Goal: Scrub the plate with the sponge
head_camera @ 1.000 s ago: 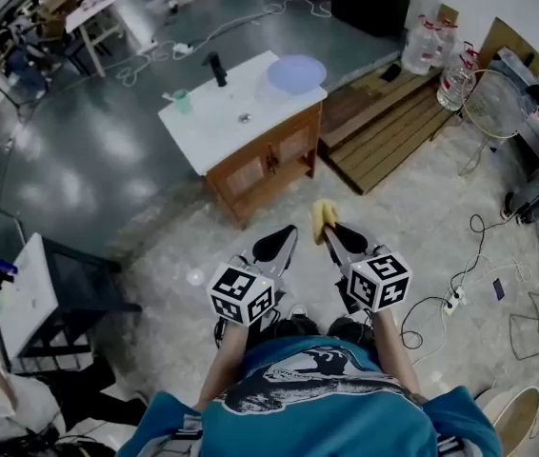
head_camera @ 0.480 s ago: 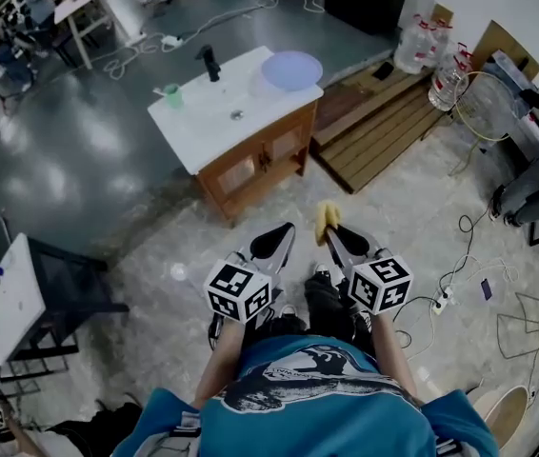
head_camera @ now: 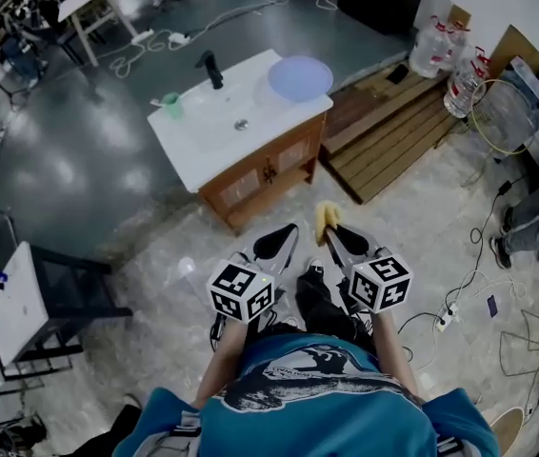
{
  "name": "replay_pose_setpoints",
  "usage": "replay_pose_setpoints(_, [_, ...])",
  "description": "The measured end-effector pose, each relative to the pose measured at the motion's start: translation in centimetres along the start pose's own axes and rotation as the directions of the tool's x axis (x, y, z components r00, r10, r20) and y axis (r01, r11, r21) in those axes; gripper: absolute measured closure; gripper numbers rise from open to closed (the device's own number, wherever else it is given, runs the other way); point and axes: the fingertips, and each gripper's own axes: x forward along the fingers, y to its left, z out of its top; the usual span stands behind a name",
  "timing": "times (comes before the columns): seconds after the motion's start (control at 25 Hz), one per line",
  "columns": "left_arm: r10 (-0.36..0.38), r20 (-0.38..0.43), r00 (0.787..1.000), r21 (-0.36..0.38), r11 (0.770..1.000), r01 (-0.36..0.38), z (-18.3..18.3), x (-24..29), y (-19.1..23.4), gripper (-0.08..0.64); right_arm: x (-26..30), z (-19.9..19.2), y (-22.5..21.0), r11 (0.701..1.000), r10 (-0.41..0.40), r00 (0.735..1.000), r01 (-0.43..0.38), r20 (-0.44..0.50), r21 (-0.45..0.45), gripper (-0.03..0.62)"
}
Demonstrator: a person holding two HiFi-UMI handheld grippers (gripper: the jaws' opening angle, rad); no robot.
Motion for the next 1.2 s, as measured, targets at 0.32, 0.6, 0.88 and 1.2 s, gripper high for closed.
replay_pose_setpoints(0.32, [0.047, 0.021, 0.999, 0.006, 0.999, -0.047, 4.2, 8.2, 4.3, 0.548, 5.4, 5.7, -7.0, 0.998, 0.049, 0.999, -0.049, -0.010, -0.026, 0.558])
replay_pose_setpoints(0.6, [0.084, -0.001, 0.996, 0.020, 0.996, -0.084, 5.9, 13.4, 6.6, 0.548, 9.3, 9.2, -11.9, 0.996, 0.086, 0.996, -0.086, 0.001, -0.013, 0.558])
replay_pose_setpoints(0.88, [0.127, -0.017, 0.992, 0.021, 0.992, -0.126, 6.5, 15.4, 8.0, 0.548, 11.2, 10.3, -14.2, 0.994, 0.108, 0.994, -0.108, -0.004, 0.008, 0.558])
replay_pose_setpoints(1.2, [0.149, -0.040, 0.988, 0.005, 0.989, -0.149, 6.5, 15.3, 9.2, 0.548, 12.3, 9.6, -14.3, 0.992, 0.117, 0.993, -0.116, -0.024, 0.047, 0.558])
